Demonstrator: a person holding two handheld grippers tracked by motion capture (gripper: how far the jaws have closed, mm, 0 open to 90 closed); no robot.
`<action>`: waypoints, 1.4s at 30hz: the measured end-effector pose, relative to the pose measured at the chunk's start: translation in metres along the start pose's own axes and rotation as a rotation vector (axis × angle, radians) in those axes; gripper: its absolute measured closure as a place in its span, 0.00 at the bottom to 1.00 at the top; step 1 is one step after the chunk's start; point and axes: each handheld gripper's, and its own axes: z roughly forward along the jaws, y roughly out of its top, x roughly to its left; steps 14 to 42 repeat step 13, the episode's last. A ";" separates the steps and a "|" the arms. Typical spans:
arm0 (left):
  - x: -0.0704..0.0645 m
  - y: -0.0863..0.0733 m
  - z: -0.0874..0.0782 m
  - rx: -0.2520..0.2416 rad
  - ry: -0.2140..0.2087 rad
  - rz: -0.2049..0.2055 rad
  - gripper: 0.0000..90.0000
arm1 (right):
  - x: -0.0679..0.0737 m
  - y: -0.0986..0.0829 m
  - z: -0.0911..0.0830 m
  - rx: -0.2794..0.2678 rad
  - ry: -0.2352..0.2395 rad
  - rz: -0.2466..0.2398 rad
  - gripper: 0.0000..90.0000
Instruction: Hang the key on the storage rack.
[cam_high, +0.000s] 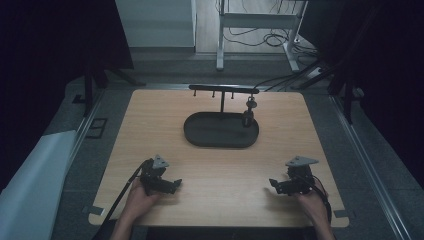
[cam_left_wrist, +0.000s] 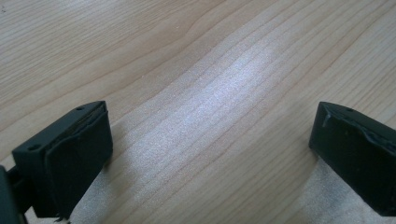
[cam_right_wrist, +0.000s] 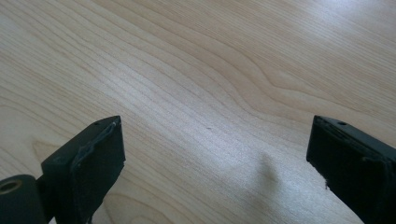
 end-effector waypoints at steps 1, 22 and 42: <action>0.000 0.000 0.000 0.000 0.000 -0.001 0.00 | 0.001 -0.002 0.001 -0.005 0.002 0.001 0.05; -0.001 0.000 0.000 0.003 0.000 0.002 0.00 | 0.003 -0.013 0.014 0.034 0.006 -0.027 0.04; -0.001 0.000 0.000 0.003 0.000 0.002 0.00 | 0.003 -0.013 0.014 0.034 0.006 -0.027 0.04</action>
